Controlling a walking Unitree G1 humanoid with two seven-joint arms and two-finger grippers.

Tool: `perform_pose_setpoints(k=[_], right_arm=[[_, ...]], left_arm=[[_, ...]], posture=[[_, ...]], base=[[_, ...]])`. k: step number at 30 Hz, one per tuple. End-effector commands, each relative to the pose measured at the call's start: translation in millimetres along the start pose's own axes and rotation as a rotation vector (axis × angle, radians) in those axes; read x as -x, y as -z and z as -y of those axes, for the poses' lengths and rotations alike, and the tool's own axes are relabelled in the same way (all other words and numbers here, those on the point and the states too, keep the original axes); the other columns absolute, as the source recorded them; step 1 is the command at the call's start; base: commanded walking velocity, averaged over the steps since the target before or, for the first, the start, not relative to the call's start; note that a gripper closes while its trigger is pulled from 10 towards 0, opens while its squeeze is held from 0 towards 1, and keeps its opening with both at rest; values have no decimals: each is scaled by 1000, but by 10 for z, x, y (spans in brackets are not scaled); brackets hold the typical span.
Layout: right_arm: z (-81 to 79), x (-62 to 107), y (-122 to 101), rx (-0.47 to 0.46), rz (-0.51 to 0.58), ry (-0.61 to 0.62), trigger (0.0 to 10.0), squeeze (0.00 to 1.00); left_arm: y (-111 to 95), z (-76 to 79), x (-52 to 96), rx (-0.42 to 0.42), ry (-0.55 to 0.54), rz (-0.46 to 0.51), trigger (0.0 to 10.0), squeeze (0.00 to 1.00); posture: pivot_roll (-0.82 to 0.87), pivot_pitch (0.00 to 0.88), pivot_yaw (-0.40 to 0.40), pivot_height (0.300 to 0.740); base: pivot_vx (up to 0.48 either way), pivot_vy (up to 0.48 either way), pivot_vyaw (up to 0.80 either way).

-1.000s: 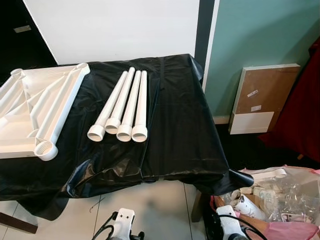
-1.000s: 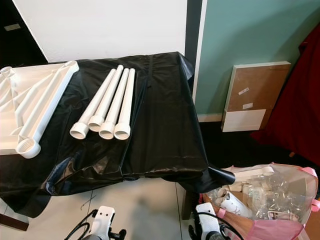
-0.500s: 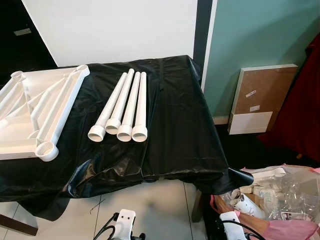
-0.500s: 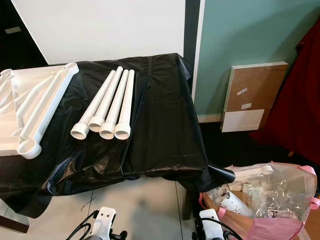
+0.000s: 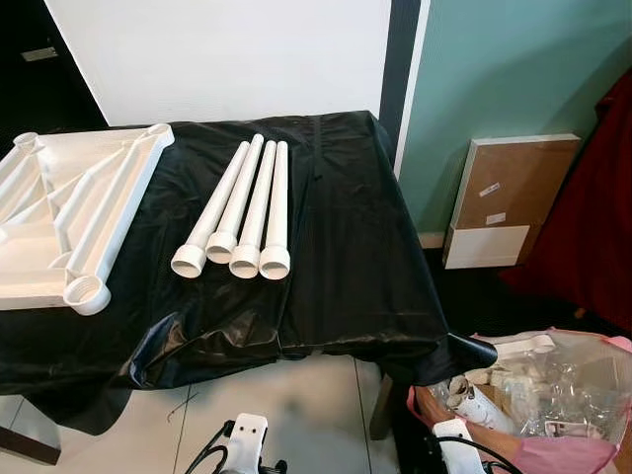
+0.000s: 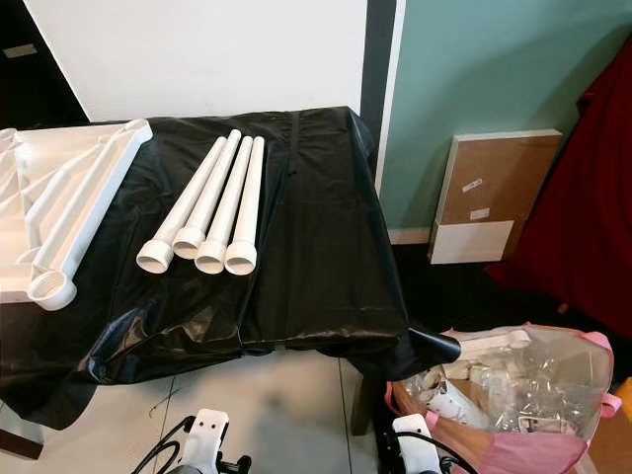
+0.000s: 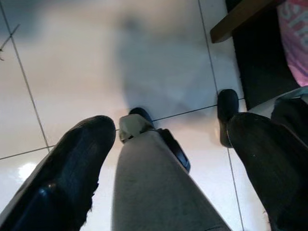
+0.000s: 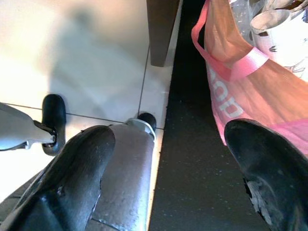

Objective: Building children table

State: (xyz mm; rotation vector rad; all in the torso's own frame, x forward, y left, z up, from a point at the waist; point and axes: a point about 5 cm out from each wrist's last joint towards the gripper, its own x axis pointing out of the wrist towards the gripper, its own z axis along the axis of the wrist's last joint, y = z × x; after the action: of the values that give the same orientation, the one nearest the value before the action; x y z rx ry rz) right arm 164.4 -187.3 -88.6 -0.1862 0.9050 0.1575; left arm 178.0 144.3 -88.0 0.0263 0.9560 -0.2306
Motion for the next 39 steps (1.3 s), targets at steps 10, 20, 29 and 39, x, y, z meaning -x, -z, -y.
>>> perform_pose_setpoints(k=[10, 20, 29, 39], right_arm=[[15, 3, 27, 16, -27, -7, 10000, 0], [18, 7, 38, -2, -26, -5, 10000, 0], [-8, 15, 70, -10, -31, -5, 10000, 0], [-13, 15, 77, -17, -35, -2, 10000, 0]], left_arm=[[109, -2, 15, 32, -58, -36, 10000, 0], [80, -42, 18, 26, -58, -24, 10000, 0], [71, -32, 14, 22, -55, -23, 10000, 0], [73, -12, 10, 17, -52, -28, 10000, 0]], posture=[[-104, 0, -17, 740], [-111, 0, -1, 740], [-116, 0, 5, 740], [-115, 0, 7, 740]], base=[[0, 123, 0], [0, 332, 0], [0, 339, 0], [0, 339, 0]])
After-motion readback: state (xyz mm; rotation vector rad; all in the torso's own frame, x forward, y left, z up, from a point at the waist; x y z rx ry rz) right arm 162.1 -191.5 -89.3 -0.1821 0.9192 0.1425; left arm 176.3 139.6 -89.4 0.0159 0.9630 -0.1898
